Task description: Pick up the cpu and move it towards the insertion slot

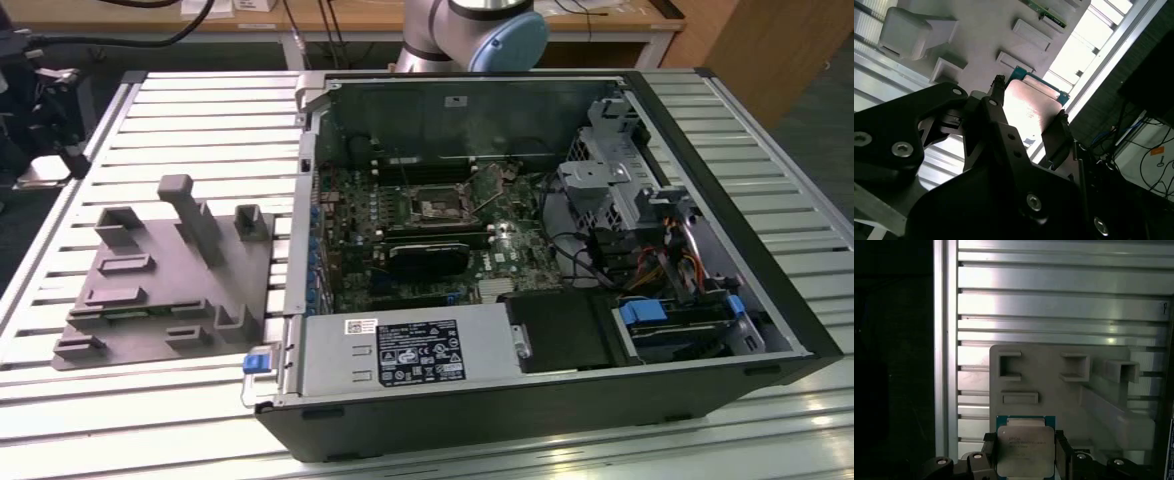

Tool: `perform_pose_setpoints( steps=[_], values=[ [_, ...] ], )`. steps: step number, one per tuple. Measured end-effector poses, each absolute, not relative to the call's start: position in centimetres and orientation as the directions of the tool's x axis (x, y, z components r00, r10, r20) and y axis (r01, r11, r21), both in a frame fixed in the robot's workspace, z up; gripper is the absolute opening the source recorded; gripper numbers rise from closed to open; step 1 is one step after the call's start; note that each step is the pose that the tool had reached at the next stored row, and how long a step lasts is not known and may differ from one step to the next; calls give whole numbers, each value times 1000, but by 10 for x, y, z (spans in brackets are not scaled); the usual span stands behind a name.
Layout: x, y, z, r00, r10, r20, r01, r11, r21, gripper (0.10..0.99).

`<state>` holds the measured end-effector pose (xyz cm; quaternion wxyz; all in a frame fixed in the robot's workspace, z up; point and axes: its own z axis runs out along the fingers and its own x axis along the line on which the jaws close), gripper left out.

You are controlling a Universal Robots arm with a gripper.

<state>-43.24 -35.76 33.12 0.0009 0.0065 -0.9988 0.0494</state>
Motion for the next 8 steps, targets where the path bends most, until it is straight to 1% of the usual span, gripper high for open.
perform_pose_setpoints(
  steps=[8],
  values=[
    [-432,-355,339,-1000,-13,3,-13,994,-109,545]
  ],
)
